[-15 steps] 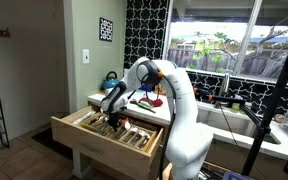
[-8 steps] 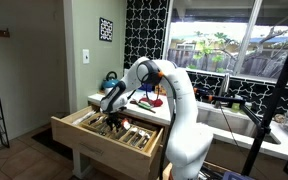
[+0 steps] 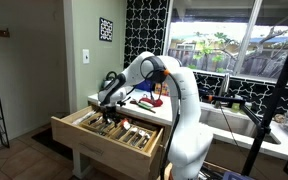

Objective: Take the sponges out of the tray then put the tray in the drawer

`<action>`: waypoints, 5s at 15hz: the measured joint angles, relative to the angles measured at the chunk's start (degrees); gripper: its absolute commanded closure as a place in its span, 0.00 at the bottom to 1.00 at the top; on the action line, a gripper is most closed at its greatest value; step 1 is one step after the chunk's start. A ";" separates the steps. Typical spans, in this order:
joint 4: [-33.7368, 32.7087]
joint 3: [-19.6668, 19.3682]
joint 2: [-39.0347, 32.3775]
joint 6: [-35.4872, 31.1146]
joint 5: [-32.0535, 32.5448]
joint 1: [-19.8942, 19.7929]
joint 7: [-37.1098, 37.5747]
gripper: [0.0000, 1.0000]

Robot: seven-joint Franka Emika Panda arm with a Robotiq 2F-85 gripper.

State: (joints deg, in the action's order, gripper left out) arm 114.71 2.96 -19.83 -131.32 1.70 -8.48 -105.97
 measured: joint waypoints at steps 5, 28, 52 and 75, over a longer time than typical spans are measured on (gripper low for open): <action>-1.18 1.69 2.48 9.47 -2.55 3.43 8.19 0.00; -4.38 5.58 -2.53 6.52 7.48 12.38 13.38 0.00; -6.84 -3.16 -4.40 7.47 18.57 9.77 25.75 0.00; -7.24 -5.47 13.57 17.35 16.66 6.30 82.50 0.00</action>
State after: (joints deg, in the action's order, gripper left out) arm 107.47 -2.51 -6.25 -113.97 18.36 -2.18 -23.46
